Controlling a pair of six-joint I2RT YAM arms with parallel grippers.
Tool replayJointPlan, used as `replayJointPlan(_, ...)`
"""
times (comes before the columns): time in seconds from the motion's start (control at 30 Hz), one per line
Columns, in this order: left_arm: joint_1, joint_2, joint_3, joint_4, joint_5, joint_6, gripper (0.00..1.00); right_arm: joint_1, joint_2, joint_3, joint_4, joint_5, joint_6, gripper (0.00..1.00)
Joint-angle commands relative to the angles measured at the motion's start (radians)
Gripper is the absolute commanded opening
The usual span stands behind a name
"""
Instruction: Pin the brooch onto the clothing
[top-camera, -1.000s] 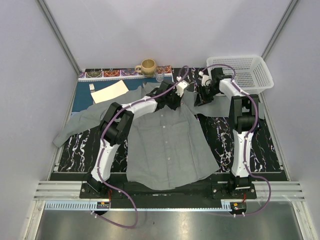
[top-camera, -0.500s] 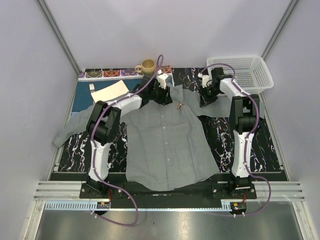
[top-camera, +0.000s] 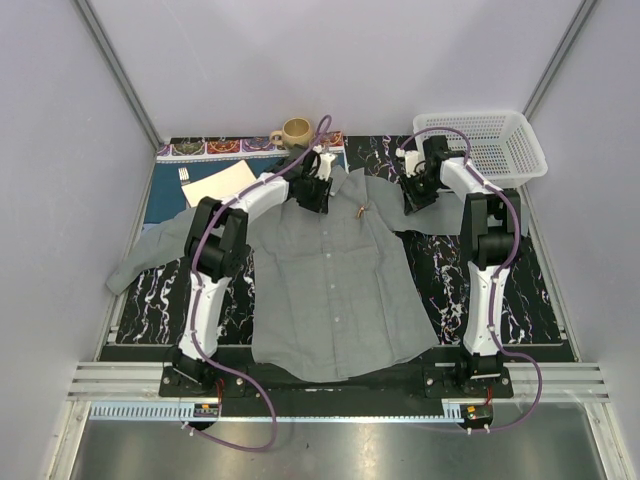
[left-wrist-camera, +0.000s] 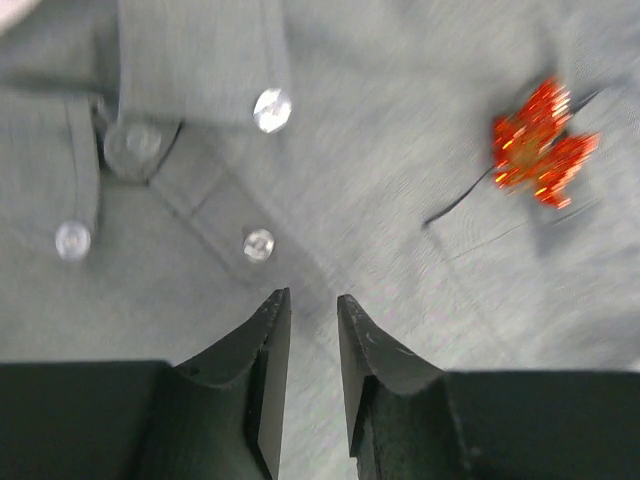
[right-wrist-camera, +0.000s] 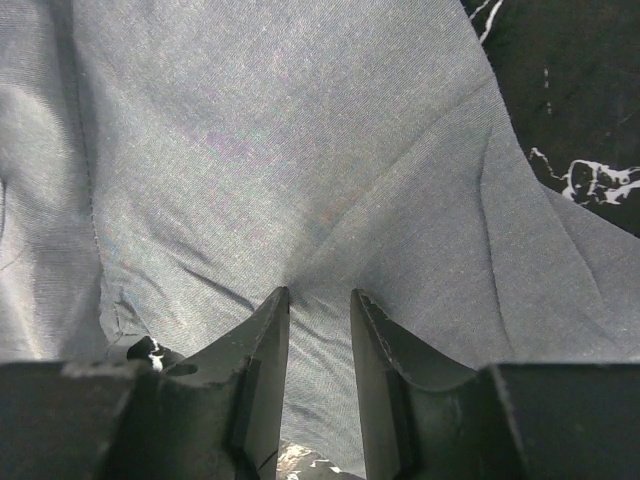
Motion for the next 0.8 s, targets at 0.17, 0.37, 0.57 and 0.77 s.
replayJointPlan(0.17, 0.082, 0.043, 0.011, -0.208, -0.124, 0.051, 0.19, -0.002, -0.034, -0.027, 0.027, 0.124, -0.068, 0.37)
replayJointPlan(0.37, 0.129, 0.108, 0.114, -0.295, -0.126, 0.079, 0.17, -0.002, -0.002, 0.003, 0.039, 0.144, -0.06, 0.38)
replayJointPlan(0.57, 0.136, 0.102, 0.114, -0.304, -0.126, 0.089, 0.15, -0.002, -0.002, 0.033, 0.04, 0.161, -0.053, 0.39)
replayJointPlan(0.77, 0.138, 0.044, 0.1, -0.285, -0.01, 0.112, 0.21, 0.011, -0.04, 0.067, 0.003, 0.08, -0.031, 0.45)
